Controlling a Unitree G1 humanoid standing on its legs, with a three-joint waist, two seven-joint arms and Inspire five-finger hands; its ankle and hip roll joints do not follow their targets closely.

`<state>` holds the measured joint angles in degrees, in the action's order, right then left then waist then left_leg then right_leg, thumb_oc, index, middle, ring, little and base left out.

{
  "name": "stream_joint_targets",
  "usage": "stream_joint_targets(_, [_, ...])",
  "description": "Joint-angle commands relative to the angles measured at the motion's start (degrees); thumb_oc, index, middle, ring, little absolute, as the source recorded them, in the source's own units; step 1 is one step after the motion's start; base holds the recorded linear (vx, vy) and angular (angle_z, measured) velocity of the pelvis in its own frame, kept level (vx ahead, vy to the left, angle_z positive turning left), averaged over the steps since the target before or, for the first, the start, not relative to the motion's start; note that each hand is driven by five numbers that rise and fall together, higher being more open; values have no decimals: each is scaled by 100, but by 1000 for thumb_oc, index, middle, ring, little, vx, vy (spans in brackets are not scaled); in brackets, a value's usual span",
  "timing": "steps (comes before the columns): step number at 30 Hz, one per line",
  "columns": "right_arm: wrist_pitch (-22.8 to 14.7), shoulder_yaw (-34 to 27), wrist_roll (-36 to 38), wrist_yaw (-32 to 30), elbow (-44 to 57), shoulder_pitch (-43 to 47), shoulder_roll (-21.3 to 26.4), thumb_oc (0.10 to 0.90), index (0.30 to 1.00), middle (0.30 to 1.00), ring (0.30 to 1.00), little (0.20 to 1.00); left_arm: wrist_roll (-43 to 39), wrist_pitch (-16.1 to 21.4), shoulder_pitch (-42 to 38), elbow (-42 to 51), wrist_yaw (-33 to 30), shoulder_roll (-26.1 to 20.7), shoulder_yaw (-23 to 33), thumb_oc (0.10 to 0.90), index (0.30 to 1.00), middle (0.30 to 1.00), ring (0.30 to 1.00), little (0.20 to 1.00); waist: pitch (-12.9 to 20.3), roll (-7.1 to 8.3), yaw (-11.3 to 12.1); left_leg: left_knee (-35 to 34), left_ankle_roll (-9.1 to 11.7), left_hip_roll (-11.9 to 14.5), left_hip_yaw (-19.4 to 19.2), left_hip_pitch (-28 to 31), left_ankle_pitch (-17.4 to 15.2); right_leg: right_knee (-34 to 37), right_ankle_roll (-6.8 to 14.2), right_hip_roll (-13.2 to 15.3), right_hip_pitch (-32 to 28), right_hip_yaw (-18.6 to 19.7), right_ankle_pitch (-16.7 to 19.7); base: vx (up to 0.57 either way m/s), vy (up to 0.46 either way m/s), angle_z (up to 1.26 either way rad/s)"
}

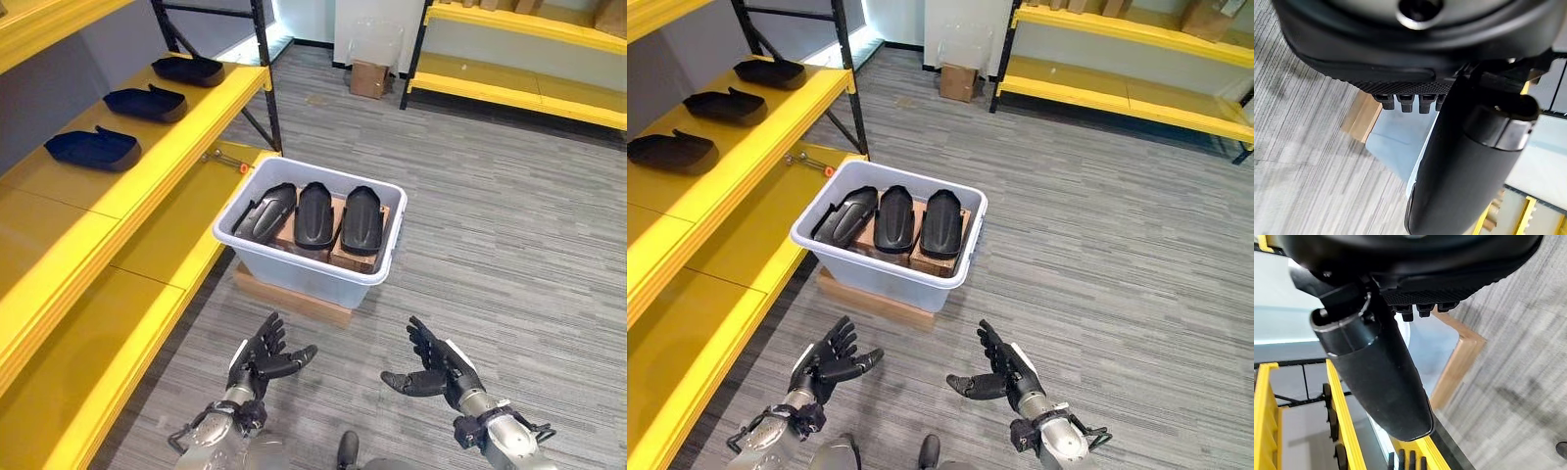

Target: Move parts from the plastic box to the shelf.

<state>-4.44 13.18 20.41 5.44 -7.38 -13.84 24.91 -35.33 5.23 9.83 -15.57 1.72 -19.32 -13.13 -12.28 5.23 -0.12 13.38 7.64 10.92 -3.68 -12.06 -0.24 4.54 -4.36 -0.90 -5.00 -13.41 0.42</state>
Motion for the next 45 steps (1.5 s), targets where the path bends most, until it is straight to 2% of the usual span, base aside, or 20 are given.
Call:
stream_joint_targets(1, [-508, -96, -9, 90, 541, 9, 257, 900, 1000, 1000, 1000, 1000, 199, 484, -164, 594, -18, -284, 253, 900, 1000, 1000, 1000, 1000, 176, -220, 83, -1740, -98, 312, -117, 272, 1209, -310, 573, 218, -266, 134, -642, 236, 153, -8])
stream_joint_targets(4, [-480, -100, 5, 133, 545, -16, 207, 900, 1000, 1000, 1000, 1000, 156, 481, -181, 586, -23, -265, 280, 900, 1000, 1000, 1000, 1000, 303, -243, 72, -1830, -108, 327, -244, 363, 1219, -345, 621, 207, -334, 184, -692, 221, 168, -21])
stream_joint_targets(8, [-431, -110, 27, 151, 554, -24, 67, 900, 1000, 1000, 1000, 1000, 176, 478, -222, 621, -7, -354, 234, 900, 1000, 1000, 1000, 1000, 442, -211, 86, -1727, -182, 140, -293, 438, 1088, -404, 738, 451, -456, 261, -731, 272, 249, -31])
stream_joint_targets(11, [-402, -97, 9, 168, 586, -18, 37, 900, 1000, 1000, 1000, 1000, 162, 496, -217, 634, -7, -444, 234, 900, 1000, 1000, 1000, 1000, 500, -156, 91, -1450, -264, 6, -379, 307, 854, -404, 843, 666, -484, 252, -668, 173, 201, 3])
stream_joint_targets(12, [-404, -97, -29, 168, 586, 19, 27, 900, 1000, 1000, 1000, 1000, 156, 505, -210, 701, -1, -507, 260, 900, 1000, 1000, 1000, 1000, 528, -120, 109, -1122, -342, -128, -420, 166, 609, -413, 946, 825, -473, 249, -632, 102, 140, 5])
stream_joint_targets(17, [-393, -85, -125, 206, 572, 78, 19, 900, 1000, 1000, 1000, 1000, 166, 506, -198, 748, 17, -602, 236, 900, 1000, 1000, 1000, 1000, 570, -59, 142, -779, -510, -348, -440, 31, 257, -607, 1103, 1056, -364, 286, -538, 142, 203, 0])
stream_joint_targets(18, [-390, -84, -150, 212, 593, 123, 9, 900, 1000, 1000, 1000, 1000, 160, 499, -206, 771, 19, -635, 226, 900, 1000, 1000, 1000, 1000, 573, -28, 165, -636, -620, -498, -436, 36, 41, -775, 1196, 1176, -327, 265, -443, 161, 262, -4])
stream_joint_targets(21, [-390, -46, -201, 213, 580, 217, -49, 900, 1000, 1000, 1000, 1000, 180, 503, -217, 777, 18, -686, 214, 900, 1000, 1000, 1000, 1000, 570, -29, 154, -602, -817, -734, -427, 131, -160, -1317, 1326, 1306, -103, 380, -82, 136, 251, -1])
stream_joint_targets(25, [-387, 24, -232, 239, 581, 261, -98, 900, 1000, 1000, 1000, 1000, 237, 519, -236, 783, 3, -721, 184, 900, 1000, 1000, 1000, 1000, 474, -186, 71, -766, -1096, -984, -368, 482, -292, -2647, 1363, 1272, 522, 673, 515, 101, 245, 10])
stream_joint_targets(27, [-390, 52, -218, 248, 620, 256, -86, 900, 1000, 1000, 1000, 1000, 242, 529, -249, 768, -2, -750, 157, 900, 1000, 1000, 1000, 1000, 335, -310, 6, -869, -1175, -1013, -362, 714, -335, -3203, 1322, 1237, 779, 512, 528, 102, 223, 16])
stream_joint_targets(29, [-376, 68, -244, 223, 594, 245, -130, 900, 1000, 1000, 1000, 1000, 296, 498, -260, 760, -2, -735, 142, 900, 1000, 1000, 1000, 1000, 295, -379, -8, -959, -1218, -1056, -426, 932, -395, -3385, 1290, 1449, 912, 84, 536, 169, 187, 9])
stream_joint_targets(30, [-358, 83, -189, 257, 599, 215, -142, 900, 1000, 1000, 1000, 1000, 304, 490, -235, 740, 25, -733, 164, 900, 1000, 1000, 1000, 1000, 259, -432, -64, -1081, -1186, -1046, -410, 1164, -413, -3158, 1193, 1242, 1147, 14, 80, 160, 103, 5])
stream_joint_targets(33, [-371, 84, -158, 242, 617, 179, -124, 900, 1000, 1000, 1000, 1000, 296, 491, -203, 730, 52, -737, 201, 900, 1000, 1000, 1000, 1000, 236, -449, -83, -1174, -1142, -1024, -465, 1308, -442, -2519, 1147, 1279, 1229, -166, -57, 147, 15, -9])
stream_joint_targets(34, [-371, 82, -159, 244, 621, 176, -112, 900, 1000, 1000, 1000, 1000, 300, 488, -186, 725, 67, -729, 210, 900, 1000, 1000, 1000, 1000, 237, -444, -97, -1242, -1104, -1022, -441, 1424, -538, -2261, 1220, 1324, 1249, -141, -95, 146, -52, -12])
stream_joint_targets(35, [-378, 87, -162, 234, 624, 175, -100, 900, 1000, 1000, 1000, 1000, 295, 492, -176, 724, 76, -717, 229, 900, 1000, 1000, 1000, 1000, 218, -443, -96, -1279, -1082, -1001, -520, 1453, -492, -1826, 1193, 1330, 1278, -195, 71, 147, -82, -20])
stream_joint_targets(37, [-406, 83, -185, 261, 672, 186, -67, 900, 1000, 1000, 1000, 1000, 333, 513, -127, 739, 97, -702, 298, 900, 1000, 1000, 1000, 1000, 197, -410, -114, -1314, -980, -958, -532, 1582, -557, -900, 1331, 1453, 1383, -132, 455, 127, -111, -26])
stream_joint_targets(38, [-406, 82, -185, 261, 672, 186, -67, 900, 1000, 1000, 1000, 1000, 333, 513, -127, 739, 97, -702, 298, 900, 1000, 1000, 1000, 1000, 193, -412, -114, -1314, -980, -956, -532, 1587, -558, -895, 1331, 1450, 1376, -134, 457, 165, -125, -17])
stream_joint_targets(39, [-379, 92, -239, 261, 687, 174, -50, 900, 1000, 1000, 1000, 1000, 369, 520, -108, 745, 119, -713, 323, 900, 1000, 1000, 1000, 1000, 162, -352, -130, -1287, -924, -983, -494, 1677, -642, -460, 1450, 1580, 1458, -2, 753, 163, -119, -4])
stream_joint_targets(42, [-331, 111, -288, 270, 634, 152, -62, 900, 1000, 1000, 1000, 1000, 404, 524, -152, 640, 145, -639, 307, 900, 1000, 1000, 1000, 1000, 225, -226, -164, -1336, -836, -1004, -447, 1931, -805, -261, 1501, 1554, 1289, 153, 864, 224, -152, 13])
stream_joint_targets(45, [-353, 58, -226, 290, 658, 114, -44, 900, 1000, 1000, 1000, 1000, 420, 519, -157, 625, 169, -533, 256, 900, 1000, 1000, 1000, 1000, 378, -224, -225, -1383, -744, -847, -396, 2088, -830, -392, 1429, 1391, 1165, 117, 805, 218, -166, 30])
